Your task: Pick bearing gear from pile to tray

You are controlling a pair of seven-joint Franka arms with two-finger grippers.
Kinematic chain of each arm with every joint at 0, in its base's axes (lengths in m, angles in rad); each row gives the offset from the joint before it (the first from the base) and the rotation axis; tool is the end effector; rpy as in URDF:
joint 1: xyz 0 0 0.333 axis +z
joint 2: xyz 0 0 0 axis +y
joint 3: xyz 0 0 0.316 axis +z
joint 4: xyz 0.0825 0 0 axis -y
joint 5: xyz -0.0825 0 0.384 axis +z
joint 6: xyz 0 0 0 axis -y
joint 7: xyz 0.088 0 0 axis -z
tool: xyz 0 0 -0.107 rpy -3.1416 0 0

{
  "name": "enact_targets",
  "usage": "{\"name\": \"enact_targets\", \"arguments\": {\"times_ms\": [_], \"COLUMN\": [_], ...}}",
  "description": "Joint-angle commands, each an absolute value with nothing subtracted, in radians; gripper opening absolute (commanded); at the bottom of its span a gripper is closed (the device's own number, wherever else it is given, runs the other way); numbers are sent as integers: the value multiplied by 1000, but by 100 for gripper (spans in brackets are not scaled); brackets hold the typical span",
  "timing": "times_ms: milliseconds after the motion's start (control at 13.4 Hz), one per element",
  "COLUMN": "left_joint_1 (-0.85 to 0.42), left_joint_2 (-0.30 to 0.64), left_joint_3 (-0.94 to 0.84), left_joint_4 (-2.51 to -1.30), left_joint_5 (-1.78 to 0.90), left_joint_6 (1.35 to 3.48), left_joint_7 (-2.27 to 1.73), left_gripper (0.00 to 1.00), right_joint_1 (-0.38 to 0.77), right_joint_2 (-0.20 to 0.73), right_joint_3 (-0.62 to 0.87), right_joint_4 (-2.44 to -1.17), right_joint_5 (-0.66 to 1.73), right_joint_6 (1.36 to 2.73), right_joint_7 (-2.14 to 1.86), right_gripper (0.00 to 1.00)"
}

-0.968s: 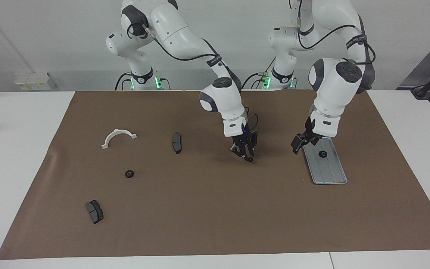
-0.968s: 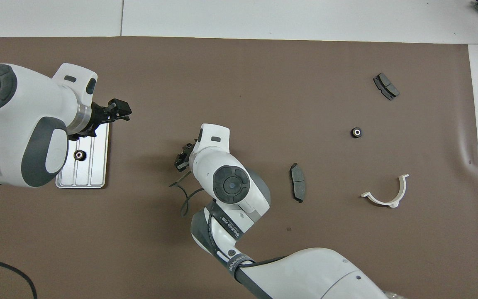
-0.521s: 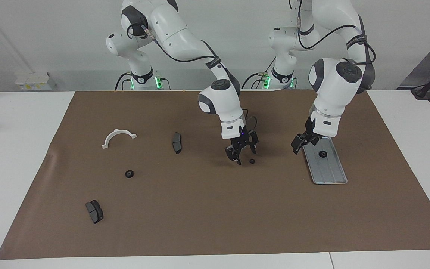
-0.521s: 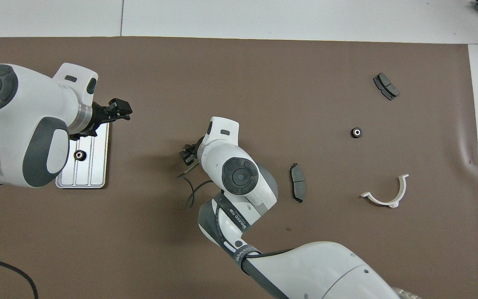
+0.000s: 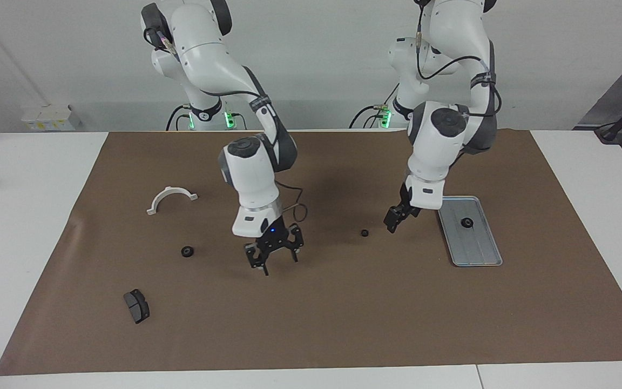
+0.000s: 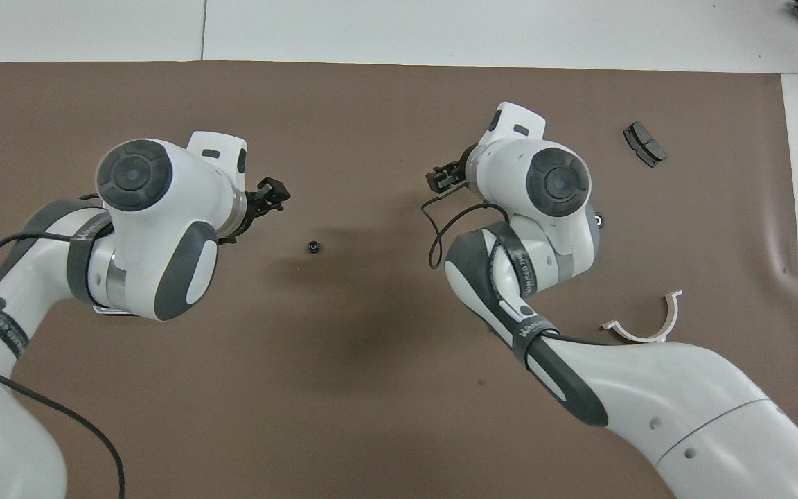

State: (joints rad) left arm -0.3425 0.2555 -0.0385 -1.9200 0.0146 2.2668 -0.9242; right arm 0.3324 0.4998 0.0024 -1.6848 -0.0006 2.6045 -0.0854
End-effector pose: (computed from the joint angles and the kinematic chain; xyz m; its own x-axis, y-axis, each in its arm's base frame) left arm 0.5760 -0.2291 0.3690 0.8573 0.5117 0.0569 0.5077 -0.8586 0.0716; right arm 0.6699 0.2328 0.3552 0.8313 0.3793 0.4062 0.4010 -0.9154 0.0341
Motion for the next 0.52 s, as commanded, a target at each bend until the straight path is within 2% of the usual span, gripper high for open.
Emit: {"name": "enact_targets", "arguments": {"times_ms": [0,74,149,447], "left_joint_1": [-422,-431,-445,-480], "left_joint_2": [336,337,339,351], "left_joint_3": [-21,-21,-21,-21], "left_joint_4": [-1905,-1911,-1923,-1951], "left_joint_5": [89,90,91,91], "left_joint_6": [2322,2324,2330,2353], "left_joint_7": [-1056,-1071,-1077,-1134], "left_gripper": [100,100,96,60], "right_joint_1": [253,221,187,71], "right_joint_2": [477,477,477,453], "right_joint_3": [20,20,21,20], "right_joint_4": [-1698,-1701,-1707,-1762], "right_joint_5": [17,17,17,18], "right_joint_6": [2582,2582,2580,2511], "right_joint_7": [-133,-136,-138,-213], "right_gripper": [86,86,86,86]}}
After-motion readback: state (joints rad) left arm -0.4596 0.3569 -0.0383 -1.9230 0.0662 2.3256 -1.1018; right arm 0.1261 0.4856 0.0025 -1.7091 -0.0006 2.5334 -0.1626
